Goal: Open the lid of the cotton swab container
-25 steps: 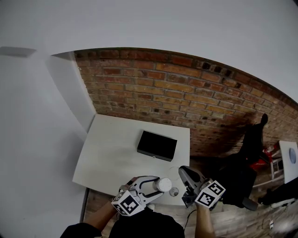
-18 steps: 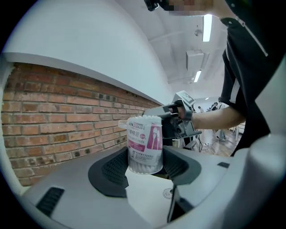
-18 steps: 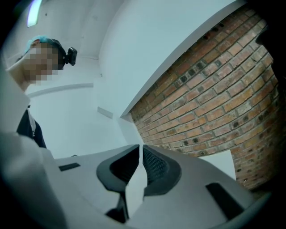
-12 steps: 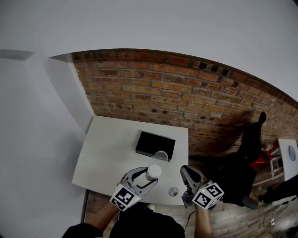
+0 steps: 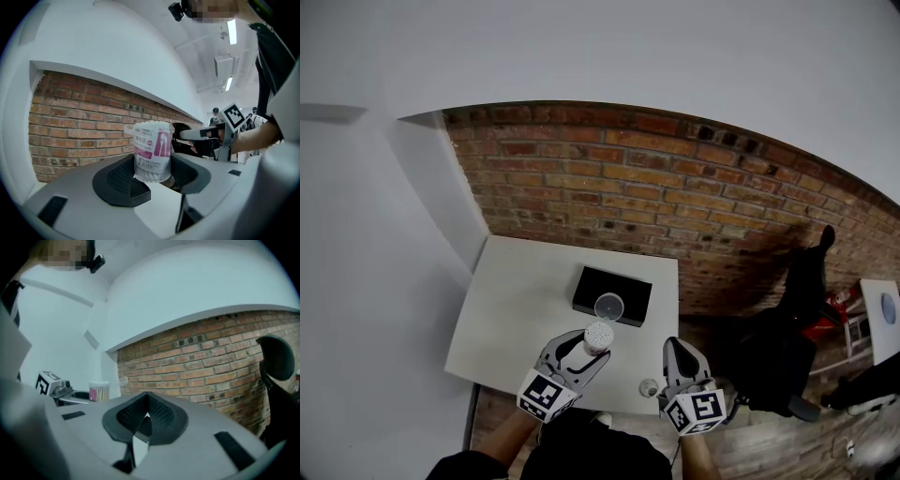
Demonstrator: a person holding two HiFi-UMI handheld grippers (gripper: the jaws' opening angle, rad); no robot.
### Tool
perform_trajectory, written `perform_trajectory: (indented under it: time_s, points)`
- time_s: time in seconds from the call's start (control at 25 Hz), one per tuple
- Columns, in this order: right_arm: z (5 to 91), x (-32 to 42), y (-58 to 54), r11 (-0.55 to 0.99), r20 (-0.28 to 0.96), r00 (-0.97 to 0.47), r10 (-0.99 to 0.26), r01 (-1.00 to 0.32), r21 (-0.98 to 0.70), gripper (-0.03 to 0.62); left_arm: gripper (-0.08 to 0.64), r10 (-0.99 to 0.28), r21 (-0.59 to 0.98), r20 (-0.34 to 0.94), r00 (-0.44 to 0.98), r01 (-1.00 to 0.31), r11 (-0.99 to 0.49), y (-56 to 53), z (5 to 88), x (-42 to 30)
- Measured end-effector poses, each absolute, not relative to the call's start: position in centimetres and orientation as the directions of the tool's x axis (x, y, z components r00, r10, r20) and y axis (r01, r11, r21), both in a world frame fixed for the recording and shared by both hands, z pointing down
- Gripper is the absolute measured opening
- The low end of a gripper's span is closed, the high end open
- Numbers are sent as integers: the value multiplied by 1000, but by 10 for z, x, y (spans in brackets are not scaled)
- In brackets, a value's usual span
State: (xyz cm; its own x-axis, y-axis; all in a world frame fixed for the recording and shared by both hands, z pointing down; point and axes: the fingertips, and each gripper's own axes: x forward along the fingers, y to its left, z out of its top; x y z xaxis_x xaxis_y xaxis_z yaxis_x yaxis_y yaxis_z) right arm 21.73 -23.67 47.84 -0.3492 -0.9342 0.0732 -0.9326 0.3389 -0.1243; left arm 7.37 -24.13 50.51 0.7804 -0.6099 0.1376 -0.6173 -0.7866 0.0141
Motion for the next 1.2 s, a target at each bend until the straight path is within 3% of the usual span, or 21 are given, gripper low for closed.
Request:
perform_trajectory:
  time_s: [0.64, 1.2]
  points:
    - [477, 205, -221, 338, 23, -339, -941, -941, -32, 20, 250, -642, 28, 130, 756, -650, -760, -242, 510, 62]
    - [486, 200, -222, 353, 63, -354, -933, -935, -26, 20, 250, -632, 49, 164, 758, -646, -762, -240, 520, 64]
